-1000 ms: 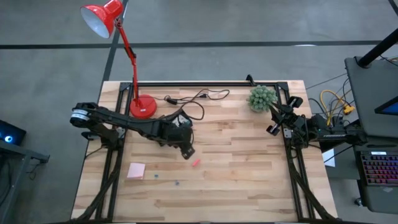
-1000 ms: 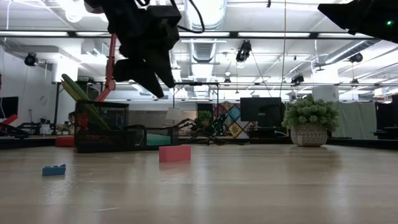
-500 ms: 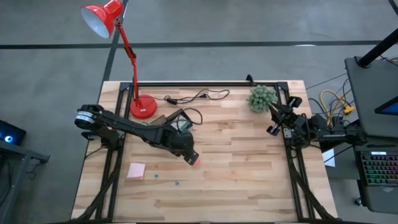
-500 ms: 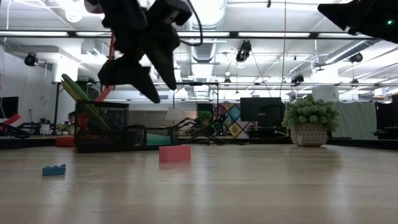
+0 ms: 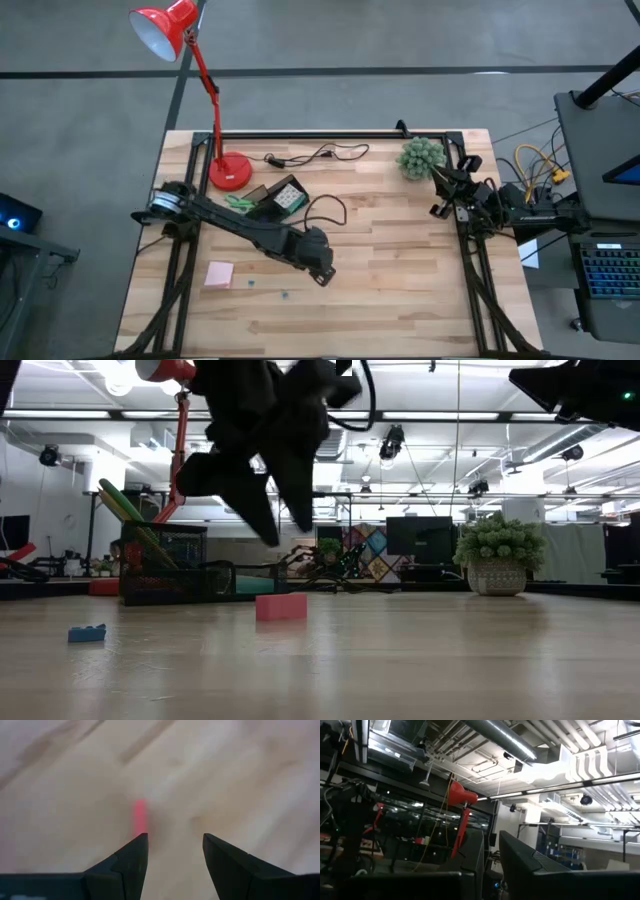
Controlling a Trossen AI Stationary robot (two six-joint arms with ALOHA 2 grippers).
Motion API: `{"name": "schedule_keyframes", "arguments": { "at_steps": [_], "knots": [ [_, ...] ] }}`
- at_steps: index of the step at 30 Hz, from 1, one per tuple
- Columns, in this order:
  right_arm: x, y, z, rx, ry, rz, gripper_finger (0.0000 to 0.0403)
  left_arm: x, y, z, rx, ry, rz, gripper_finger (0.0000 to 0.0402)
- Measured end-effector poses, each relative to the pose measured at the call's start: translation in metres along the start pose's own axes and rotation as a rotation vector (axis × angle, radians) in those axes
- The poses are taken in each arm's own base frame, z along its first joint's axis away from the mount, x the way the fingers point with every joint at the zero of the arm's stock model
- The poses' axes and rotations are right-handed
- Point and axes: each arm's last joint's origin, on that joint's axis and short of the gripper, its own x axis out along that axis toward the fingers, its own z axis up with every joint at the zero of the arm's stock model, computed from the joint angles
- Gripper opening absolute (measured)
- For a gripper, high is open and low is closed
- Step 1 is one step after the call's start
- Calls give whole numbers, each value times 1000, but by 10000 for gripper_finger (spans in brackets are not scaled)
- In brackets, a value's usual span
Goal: Pick and place office supplies into organizer
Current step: Put the pink eraser into the desk organizer
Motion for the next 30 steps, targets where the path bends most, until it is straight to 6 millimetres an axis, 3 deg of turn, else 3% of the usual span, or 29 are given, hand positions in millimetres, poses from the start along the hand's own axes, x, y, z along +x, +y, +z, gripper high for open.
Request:
{"name": "schedule_keyframes", "arguments": {
  "at_steps": [5,11,24,30],
  "knots": [
    [0,0,-1,-28,6,3,52,9,0,-1,-39,67,160,176],
    [0,0,-1,-79,5,3,52,16,-8,2,-49,58,139,176],
    [0,0,-1,-79,5,3,52,22,-4,4,-41,-27,195,176],
    [0,0,0,-80,5,3,52,38,-2,0,-36,15,219,176]
  ]
}}
